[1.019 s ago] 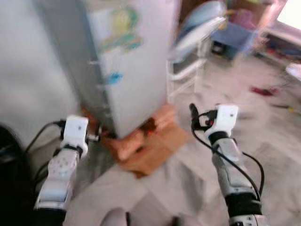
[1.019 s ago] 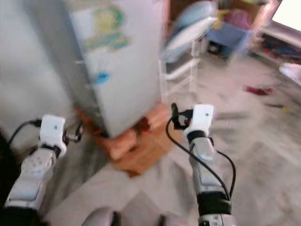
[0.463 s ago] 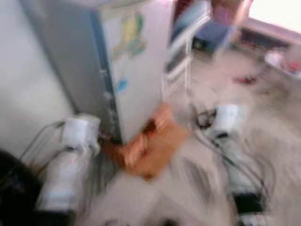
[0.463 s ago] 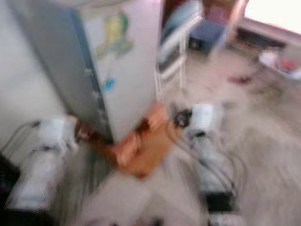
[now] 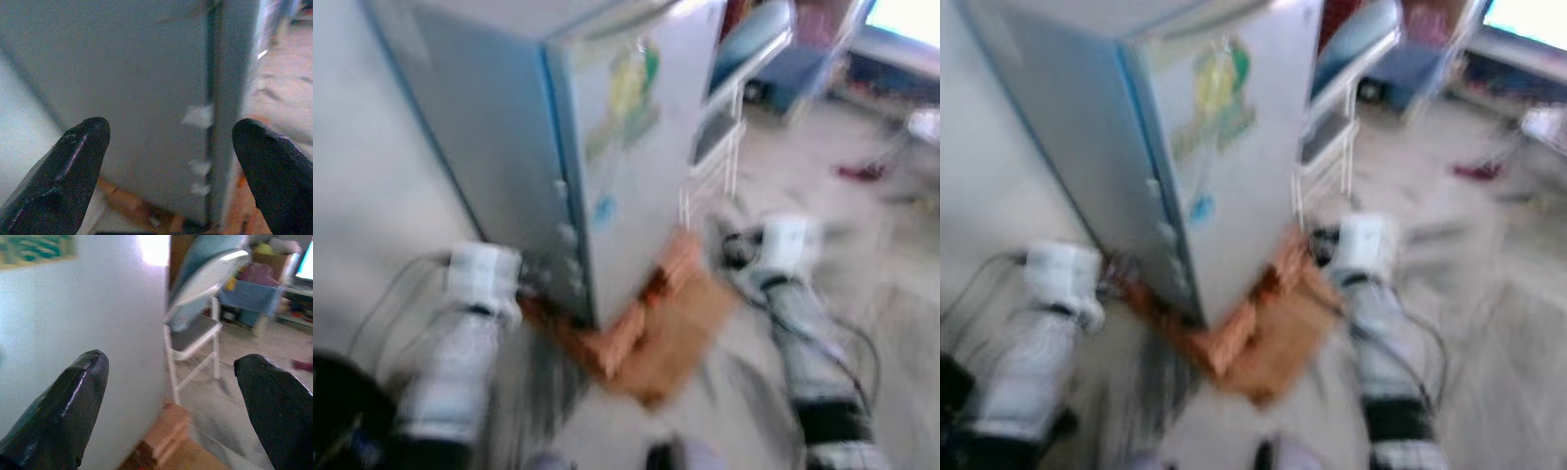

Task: Restocking fridge

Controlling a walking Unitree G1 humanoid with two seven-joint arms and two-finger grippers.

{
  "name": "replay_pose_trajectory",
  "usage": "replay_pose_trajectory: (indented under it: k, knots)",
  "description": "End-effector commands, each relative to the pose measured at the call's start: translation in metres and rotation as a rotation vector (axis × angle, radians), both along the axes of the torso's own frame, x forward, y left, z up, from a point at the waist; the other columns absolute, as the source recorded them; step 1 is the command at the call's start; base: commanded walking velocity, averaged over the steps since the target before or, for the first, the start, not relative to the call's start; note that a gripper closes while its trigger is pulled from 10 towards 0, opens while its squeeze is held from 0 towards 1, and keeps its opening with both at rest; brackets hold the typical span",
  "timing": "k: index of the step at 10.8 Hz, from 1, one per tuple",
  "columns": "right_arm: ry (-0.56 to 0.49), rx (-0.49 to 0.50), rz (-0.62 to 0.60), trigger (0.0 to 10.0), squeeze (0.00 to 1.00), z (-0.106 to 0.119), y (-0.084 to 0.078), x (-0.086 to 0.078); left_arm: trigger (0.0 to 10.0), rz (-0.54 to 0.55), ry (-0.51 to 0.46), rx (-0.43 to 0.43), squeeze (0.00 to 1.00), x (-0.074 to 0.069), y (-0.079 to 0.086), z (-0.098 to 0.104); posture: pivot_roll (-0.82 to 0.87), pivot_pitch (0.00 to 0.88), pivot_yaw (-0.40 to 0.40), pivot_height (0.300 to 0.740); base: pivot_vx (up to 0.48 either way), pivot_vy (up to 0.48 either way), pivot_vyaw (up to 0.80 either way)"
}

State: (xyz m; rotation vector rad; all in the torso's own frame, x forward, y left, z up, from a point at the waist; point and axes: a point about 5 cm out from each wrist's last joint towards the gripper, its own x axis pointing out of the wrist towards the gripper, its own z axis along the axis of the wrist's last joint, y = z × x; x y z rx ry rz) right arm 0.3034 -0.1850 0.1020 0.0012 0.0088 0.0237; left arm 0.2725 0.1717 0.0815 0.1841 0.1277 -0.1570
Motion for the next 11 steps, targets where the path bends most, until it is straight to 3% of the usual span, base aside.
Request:
replay_pose_trajectory:
  k: [1, 9, 11]
  knots:
    - [-0.029, 0.008, 0.017, 10.0, 0.0, 0.0079, 0.0081, 0.0035, 10.0, 0.023, -0.023, 0.027, 0.0, -0.0011, 0.0109, 0.0049, 0.13, 0.081, -0.031, 0.74, 0.0, 0.0, -0.64]
    - [-0.011, 0.0, 0.047, 10.0, 0.0, 0.0051, 0.0128, -0.0015, 10.0, 0.029, -0.044, 0.013, 0.0, -0.0035, 0.0096, 0.0071, 0.13, 0.095, -0.04, 0.74, 0.0, 0.0, -0.8]
    - [-0.005, -0.003, 0.057, 10.0, 0.0, 0.0046, 0.0126, -0.0023, 10.0, 0.081, -0.064, 0.026, 0.0, -0.0042, 0.0147, 0.009, 0.12, 0.101, -0.04, 0.74, 0.0, 0.0, -0.8]
